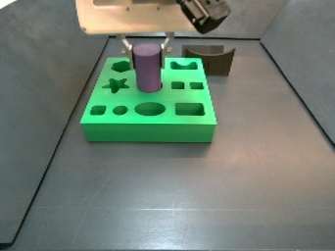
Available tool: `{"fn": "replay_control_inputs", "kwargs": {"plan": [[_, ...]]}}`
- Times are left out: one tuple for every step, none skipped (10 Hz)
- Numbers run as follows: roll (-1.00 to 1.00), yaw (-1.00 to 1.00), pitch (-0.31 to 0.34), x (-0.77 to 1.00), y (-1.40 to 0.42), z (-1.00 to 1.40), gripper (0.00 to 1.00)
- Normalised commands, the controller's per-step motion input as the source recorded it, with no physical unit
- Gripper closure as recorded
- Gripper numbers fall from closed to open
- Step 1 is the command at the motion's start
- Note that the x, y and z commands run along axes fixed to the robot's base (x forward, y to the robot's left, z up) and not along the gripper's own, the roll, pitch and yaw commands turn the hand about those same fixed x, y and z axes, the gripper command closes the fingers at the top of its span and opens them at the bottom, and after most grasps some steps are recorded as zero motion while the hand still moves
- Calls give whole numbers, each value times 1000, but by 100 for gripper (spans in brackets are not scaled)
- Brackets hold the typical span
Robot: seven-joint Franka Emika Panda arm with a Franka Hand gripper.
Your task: Insert the round object.
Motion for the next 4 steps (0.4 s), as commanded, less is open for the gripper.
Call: {"fn": "replay_control_inputs", "kwargs": {"plan": [[0,0,-110,203,-49,-1000,100],[-239,0,-260,-26,80,-457,100],[-24,0,-123,0,0,-203,100],[7,9,-16,0,-3,0,100]]}}
